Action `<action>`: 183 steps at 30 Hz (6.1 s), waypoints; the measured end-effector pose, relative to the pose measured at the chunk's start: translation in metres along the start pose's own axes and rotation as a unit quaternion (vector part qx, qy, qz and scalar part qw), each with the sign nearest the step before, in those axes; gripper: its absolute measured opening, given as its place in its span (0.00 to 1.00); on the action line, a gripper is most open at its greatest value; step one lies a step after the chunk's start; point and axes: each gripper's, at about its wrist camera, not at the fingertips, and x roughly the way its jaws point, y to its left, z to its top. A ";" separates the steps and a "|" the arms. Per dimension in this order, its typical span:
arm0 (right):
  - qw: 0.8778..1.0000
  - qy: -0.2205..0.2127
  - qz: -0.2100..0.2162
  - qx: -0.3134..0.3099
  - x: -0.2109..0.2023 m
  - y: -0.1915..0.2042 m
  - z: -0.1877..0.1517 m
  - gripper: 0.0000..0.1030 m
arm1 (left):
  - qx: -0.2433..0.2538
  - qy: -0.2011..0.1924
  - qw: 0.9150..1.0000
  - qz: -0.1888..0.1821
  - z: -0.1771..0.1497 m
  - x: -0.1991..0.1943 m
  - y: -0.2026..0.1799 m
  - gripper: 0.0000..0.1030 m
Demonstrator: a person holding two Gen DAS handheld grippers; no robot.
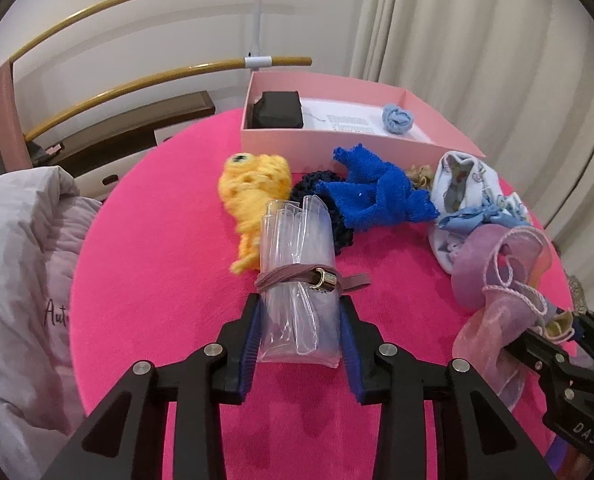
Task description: Organize soft objects
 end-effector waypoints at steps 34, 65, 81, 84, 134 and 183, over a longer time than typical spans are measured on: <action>0.993 -0.120 -0.009 -0.014 -0.059 -0.020 0.121 0.46 | 0.020 -0.108 0.994 0.014 0.088 -0.079 -0.020 0.33; 0.995 -0.078 0.021 0.051 0.056 -0.077 0.289 0.47 | 0.019 -0.113 0.993 0.018 0.303 0.090 -0.044 0.33; 0.995 0.010 0.002 0.097 0.141 -0.110 0.310 0.48 | -0.005 -0.014 1.000 -0.018 0.407 0.247 -0.035 0.33; 0.994 0.023 0.000 0.107 0.154 -0.113 0.310 0.51 | 0.001 0.008 1.000 -0.029 0.424 0.274 -0.036 0.37; 0.972 -0.212 -0.093 0.045 -0.136 -0.019 0.117 1.00 | 0.007 -0.208 0.975 0.077 0.283 0.099 -0.014 1.00; 0.973 -0.202 -0.107 0.023 -0.146 0.007 0.047 1.00 | -0.016 -0.176 0.981 0.074 0.155 -0.022 -0.013 1.00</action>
